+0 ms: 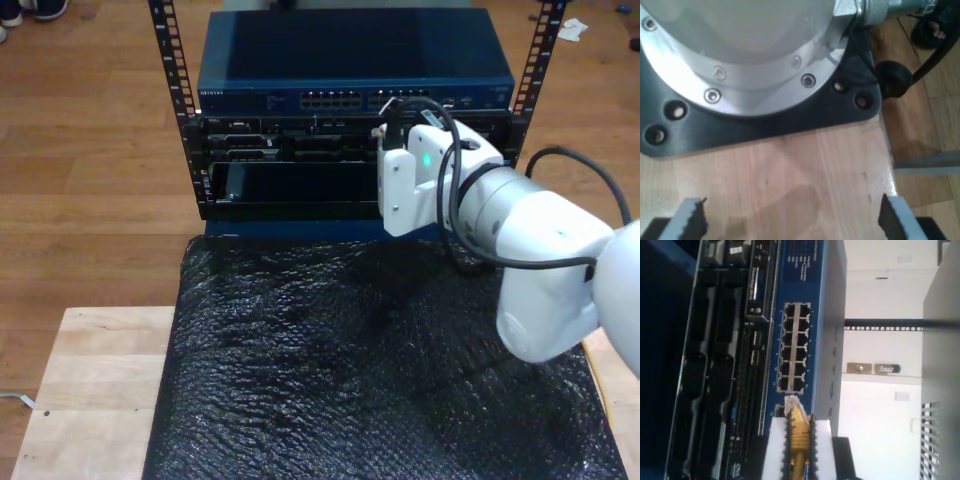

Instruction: Grab the cable and plug it in

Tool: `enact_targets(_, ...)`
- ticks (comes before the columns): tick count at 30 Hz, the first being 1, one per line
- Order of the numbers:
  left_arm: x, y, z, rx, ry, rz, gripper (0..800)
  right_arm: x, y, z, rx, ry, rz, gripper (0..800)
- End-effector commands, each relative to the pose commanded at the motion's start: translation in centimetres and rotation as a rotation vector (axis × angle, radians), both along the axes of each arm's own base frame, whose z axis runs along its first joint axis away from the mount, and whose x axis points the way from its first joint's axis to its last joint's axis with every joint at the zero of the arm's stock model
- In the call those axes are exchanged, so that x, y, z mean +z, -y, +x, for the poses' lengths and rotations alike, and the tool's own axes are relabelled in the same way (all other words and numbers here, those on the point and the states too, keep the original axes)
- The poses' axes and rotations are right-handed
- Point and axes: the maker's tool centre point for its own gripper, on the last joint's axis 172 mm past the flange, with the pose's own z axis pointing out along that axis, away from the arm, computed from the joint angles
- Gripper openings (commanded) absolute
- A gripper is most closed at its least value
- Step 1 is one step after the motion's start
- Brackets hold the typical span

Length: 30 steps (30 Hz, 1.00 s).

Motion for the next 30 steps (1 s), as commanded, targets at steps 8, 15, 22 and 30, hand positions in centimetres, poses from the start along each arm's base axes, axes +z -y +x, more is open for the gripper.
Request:
enact_targets(8, 0.0, 0.0, 0.0, 0.000, 0.000, 0.000, 799, -0.3, -0.1, -0.5, 0.002, -0.010, 0.003, 0)
enact_targets(15, 0.0, 0.0, 0.0, 0.001, 0.001, 0.000, 799, -0.2, 0.0, 0.0, -0.005, -0.010, 0.020, 0)
enact_targets(22, 0.0, 0.0, 0.0, 0.001, 0.001, 0.000, 800, 0.9, 0.1, 0.8, -0.001, 0.043, 0.051, 0)
enact_targets(30, 0.0, 0.0, 0.0, 0.001, 0.001, 0.000, 799, 0.5, 2.2, 1.5, -0.050, 0.061, 0.086, 0)
